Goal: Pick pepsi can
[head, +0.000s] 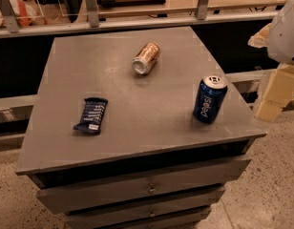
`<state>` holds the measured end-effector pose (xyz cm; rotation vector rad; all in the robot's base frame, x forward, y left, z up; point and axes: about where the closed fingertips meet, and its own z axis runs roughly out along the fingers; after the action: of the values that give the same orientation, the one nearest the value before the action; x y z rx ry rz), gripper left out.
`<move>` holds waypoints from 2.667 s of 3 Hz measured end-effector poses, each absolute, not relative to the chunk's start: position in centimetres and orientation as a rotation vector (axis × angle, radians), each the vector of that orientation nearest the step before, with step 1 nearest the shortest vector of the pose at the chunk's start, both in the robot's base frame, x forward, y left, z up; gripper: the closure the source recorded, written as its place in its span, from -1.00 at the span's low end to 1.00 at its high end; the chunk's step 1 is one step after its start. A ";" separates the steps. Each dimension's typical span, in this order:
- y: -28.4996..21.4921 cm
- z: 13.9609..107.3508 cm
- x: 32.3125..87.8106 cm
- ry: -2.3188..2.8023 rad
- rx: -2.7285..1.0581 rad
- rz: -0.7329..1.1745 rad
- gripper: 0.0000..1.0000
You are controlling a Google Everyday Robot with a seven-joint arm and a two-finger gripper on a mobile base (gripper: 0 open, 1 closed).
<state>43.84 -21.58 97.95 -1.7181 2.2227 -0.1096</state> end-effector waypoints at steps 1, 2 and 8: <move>-21.6 98.0 43.8 2.223 -1.718 -0.110 -1.00; -21.7 97.8 43.8 2.225 -1.666 -0.052 -1.00; -25.8 90.9 40.3 1.868 -0.920 0.515 -1.00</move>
Offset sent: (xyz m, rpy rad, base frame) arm 0.0001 -0.0054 -0.0097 0.1427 0.0259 -0.0574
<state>40.27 -25.75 90.93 -0.9201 1.8680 0.5150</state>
